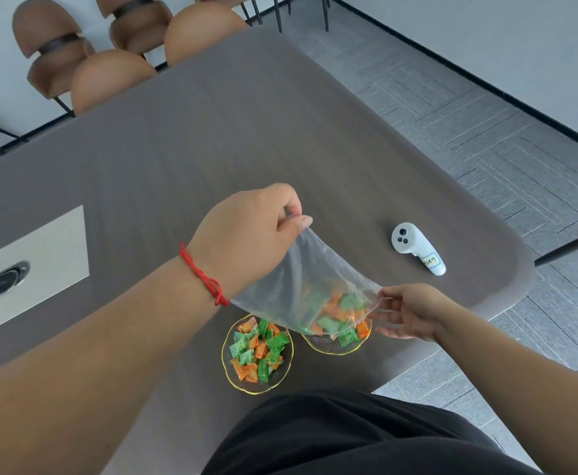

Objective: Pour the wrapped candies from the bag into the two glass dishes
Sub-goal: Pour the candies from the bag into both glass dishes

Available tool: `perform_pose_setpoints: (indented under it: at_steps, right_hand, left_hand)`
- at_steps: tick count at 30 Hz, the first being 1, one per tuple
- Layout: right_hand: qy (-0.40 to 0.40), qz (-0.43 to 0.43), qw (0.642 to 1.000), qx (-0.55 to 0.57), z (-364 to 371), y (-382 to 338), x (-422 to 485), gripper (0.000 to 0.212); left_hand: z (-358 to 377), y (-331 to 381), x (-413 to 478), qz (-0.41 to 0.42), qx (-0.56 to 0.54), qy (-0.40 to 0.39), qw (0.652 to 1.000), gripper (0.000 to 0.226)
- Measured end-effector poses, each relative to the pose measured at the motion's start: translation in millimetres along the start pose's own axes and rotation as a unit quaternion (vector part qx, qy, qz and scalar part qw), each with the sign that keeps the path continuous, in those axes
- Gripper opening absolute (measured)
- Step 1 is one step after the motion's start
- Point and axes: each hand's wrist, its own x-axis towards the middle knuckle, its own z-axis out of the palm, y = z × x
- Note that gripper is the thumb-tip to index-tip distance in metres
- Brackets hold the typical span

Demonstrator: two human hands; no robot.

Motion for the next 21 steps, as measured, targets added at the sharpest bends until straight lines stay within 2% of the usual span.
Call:
perform_pose_setpoints:
  at_steps: [4, 9, 13, 16, 21]
  right_hand:
    - [0.004, -0.001, 1.000, -0.010, -5, -5, 5, 0.017]
    - [0.019, -0.011, 0.999, -0.027, -13, -12, 5, 0.022]
    - [0.044, -0.025, 0.997, -0.061, -16, -17, 2, 0.023]
    - [0.039, -0.018, 0.995, -0.089, -17, -21, 1, 0.022]
    - [0.039, -0.018, 0.991, -0.127, -16, -24, 4, 0.018]
  left_hand:
    - [2, 7, 11, 0.010, -0.004, 0.017, 1.000, 0.020]
    - [8, 3, 13, 0.012, 0.002, 0.006, 1.000, 0.021]
    - [9, 1, 11, 0.011, -0.018, 0.003, 1.000, 0.019]
    - [11, 8, 15, 0.010, -0.055, 0.035, 0.998, 0.019]
    - [20, 38, 29, 0.055, -0.097, 0.052, 0.992, 0.021]
